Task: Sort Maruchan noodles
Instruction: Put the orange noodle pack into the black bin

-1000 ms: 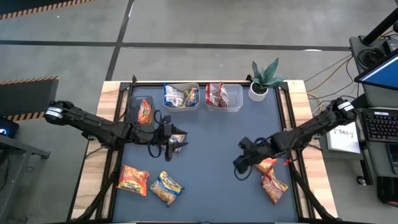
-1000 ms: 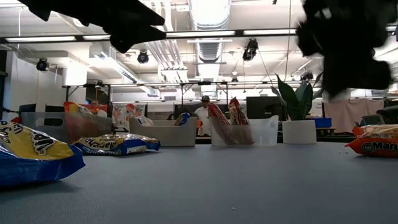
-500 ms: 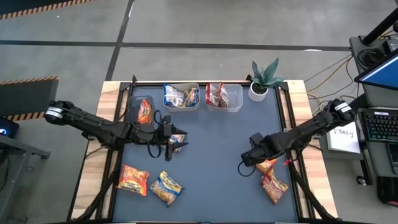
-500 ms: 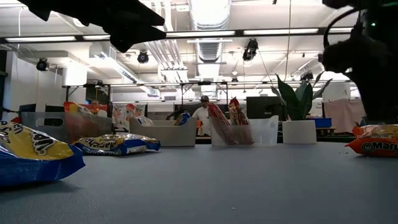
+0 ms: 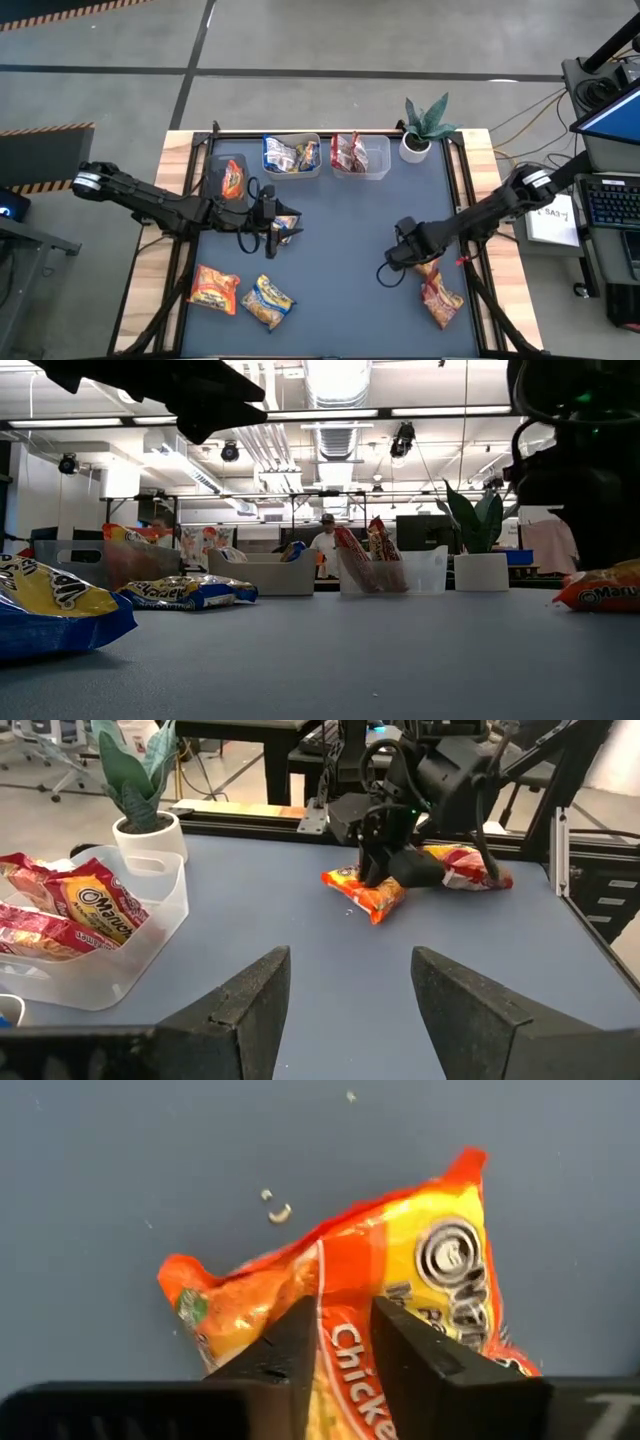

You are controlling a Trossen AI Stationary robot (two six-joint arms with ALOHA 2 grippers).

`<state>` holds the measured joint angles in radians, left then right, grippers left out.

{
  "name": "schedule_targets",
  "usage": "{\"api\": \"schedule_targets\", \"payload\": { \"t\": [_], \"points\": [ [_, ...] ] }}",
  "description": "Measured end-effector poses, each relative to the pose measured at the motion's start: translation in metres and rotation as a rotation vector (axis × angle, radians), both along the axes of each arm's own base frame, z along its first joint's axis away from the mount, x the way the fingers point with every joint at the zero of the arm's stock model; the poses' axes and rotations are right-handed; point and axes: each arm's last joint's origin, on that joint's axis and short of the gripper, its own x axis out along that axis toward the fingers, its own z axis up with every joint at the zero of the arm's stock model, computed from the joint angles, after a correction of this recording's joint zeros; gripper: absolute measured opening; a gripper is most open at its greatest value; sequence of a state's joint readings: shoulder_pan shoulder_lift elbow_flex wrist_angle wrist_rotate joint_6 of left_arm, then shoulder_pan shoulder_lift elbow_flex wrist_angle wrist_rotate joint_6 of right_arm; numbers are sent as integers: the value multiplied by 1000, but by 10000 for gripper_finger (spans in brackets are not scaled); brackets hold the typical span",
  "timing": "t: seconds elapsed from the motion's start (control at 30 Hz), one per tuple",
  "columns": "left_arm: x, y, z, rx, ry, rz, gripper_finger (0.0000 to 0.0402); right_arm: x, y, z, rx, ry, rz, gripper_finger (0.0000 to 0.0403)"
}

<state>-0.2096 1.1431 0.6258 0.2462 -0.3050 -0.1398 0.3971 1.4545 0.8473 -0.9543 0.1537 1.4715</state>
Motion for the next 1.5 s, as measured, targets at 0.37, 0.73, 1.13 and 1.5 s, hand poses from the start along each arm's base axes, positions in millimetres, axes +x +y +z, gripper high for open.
{"api": "schedule_targets", "payload": {
  "t": [0.37,0.73,1.13,1.5],
  "points": [
    [0,0,1,-2,-9,1,194,23,3,13,-73,-210,127,9],
    [0,0,1,-37,-18,8,194,17,2,61,-10,-169,211,8],
    [0,0,1,-32,-17,7,194,-8,-1,24,114,111,53,8],
    [0,0,1,-21,-16,4,194,71,16,58,-109,-811,454,8]
  ]
}}
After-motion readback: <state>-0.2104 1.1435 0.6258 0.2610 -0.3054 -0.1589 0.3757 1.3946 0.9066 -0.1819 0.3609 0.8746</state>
